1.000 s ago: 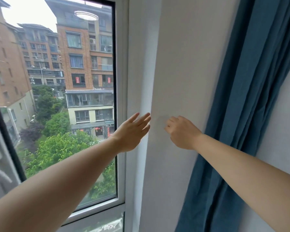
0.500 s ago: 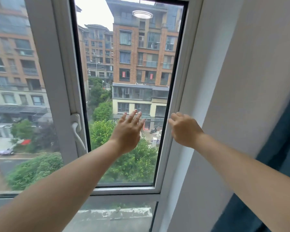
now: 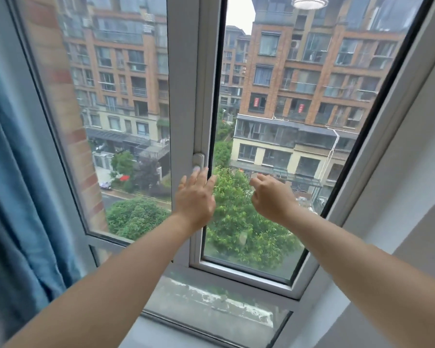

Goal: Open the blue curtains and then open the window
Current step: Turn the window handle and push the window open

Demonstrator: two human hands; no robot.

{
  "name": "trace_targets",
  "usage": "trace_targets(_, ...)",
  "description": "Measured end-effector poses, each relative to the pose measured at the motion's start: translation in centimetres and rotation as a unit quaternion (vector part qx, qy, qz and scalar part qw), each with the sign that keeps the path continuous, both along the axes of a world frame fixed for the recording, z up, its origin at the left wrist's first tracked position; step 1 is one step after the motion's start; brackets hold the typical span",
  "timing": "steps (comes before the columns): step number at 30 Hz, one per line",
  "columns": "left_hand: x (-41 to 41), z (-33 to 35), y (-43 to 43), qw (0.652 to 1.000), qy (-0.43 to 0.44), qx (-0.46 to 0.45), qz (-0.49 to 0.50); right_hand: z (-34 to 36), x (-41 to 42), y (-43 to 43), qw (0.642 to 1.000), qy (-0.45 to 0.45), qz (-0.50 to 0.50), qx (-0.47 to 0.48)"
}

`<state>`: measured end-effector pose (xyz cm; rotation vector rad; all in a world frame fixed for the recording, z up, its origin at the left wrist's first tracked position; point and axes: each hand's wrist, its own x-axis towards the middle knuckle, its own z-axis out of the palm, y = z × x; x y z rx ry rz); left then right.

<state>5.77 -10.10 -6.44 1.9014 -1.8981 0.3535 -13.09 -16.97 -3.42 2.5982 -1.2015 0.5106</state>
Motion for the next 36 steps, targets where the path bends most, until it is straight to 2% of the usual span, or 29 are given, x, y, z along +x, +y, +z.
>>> trace_targets(6, 7.2, -1.4, -1.6, 1.0, 0.022, 0.014, 0.008, -2.7, 8.5, -1.9, 0.995, -0.066, -0.018, 0.066)
trace_targets(10, 11.4, -2.1, -2.9, 0.999, 0.041, 0.033, 0.004, -4.7, 12.9, -3.8, 0.97, -0.125, -0.071, 0.198)
trace_targets(14, 14.1, -3.0, -4.1, 0.995, 0.088, 0.046, -0.005, -5.9, 16.0, -4.4, 0.894, -0.24, -0.087, 0.368)
trace_targets(18, 15.5, -3.9, -4.8, 0.991, 0.126, 0.051, -0.019, -7.1, 18.1, -4.4, 0.829, -0.336, -0.076, 0.441)
trace_targets(22, 16.6, -4.6, -5.5, 0.985, 0.159, 0.067, -0.026, -8.2, 17.9, -5.0, 0.787, -0.363, -0.059, 0.496)
trace_targets(25, 17.0, -4.6, -6.0, 0.981, 0.183, 0.065, -0.027, -8.3, 17.0, -5.6, 0.731, -0.396, -0.017, 0.556)
trace_targets(27, 16.9, -4.5, -6.1, 0.979, 0.192, 0.062, -0.027, -7.7, 16.7, -5.8, 0.759, -0.37, -0.031, 0.535)
trace_targets(30, 16.5, -4.3, -6.1, 0.981, 0.18, 0.068, -0.03, -6.8, 16.3, -5.9, 0.833, -0.264, -0.081, 0.48)
trace_targets(32, 16.5, -4.4, -6.2, 0.984, 0.157, 0.072, -0.035, -6.4, 16.5, -5.9, 0.847, -0.234, -0.098, 0.466)
trace_targets(36, 16.4, -4.2, -6.7, 0.99, 0.116, 0.069, -0.039, -5.6, 16.8, -5.6, 0.863, -0.231, -0.116, 0.434)
